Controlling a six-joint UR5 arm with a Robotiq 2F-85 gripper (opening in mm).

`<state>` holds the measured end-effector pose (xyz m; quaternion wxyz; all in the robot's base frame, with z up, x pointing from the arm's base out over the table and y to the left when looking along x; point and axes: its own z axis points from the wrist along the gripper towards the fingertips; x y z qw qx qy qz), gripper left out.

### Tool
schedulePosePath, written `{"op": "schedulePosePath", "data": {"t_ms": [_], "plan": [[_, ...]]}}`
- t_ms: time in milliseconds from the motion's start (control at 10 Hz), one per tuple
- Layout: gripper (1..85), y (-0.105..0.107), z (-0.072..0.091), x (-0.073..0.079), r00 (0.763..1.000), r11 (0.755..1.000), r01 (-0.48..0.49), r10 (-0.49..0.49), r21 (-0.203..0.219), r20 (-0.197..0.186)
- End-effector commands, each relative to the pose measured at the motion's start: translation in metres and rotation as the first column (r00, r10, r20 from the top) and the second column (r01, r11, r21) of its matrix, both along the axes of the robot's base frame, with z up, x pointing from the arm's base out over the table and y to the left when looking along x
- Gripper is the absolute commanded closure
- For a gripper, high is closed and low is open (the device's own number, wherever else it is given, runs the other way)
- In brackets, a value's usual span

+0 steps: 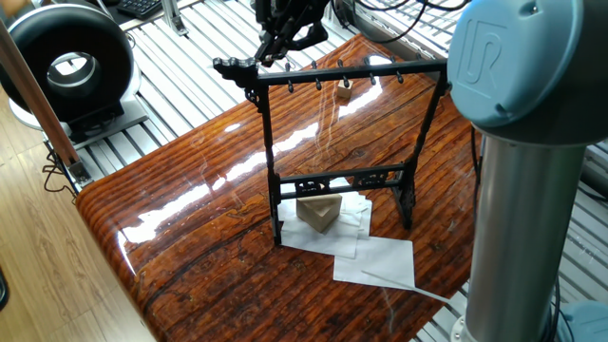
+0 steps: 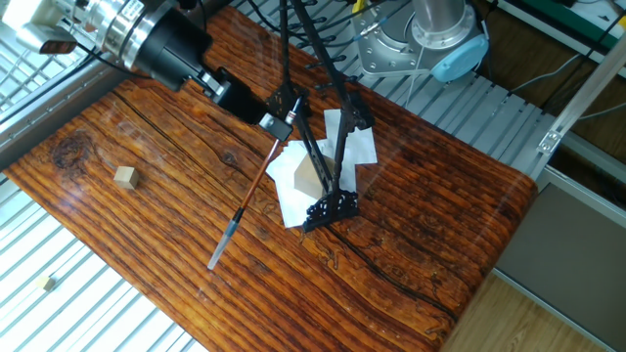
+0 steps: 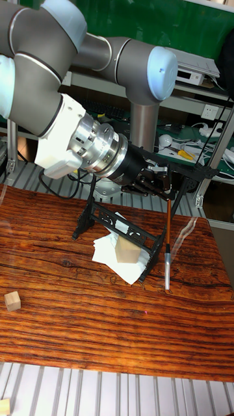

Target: Place the brush on the pen rack

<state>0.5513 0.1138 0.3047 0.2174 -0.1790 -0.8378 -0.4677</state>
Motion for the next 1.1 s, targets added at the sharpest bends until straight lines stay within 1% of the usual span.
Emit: {"op": "schedulePosePath", "data": {"t_ms": [0, 600, 800, 1000], "plan": [[84.7, 0.0023, 0.0019, 0.0048, 1.0, 1.0, 0.01, -0.01, 0.009, 0.009], [84.7, 0.0034, 0.0016, 0.0085, 0.999, 1.0, 0.03, -0.03, 0.005, 0.011], [84.7, 0.002, 0.0015, 0.0059, 1.0, 1.0, 0.02, -0.02, 0.003, 0.014], [84.7, -0.0008, 0.0075, 0.0025, 1.0, 1.0, 0.017, -0.017, 0.017, 0.004]]}}
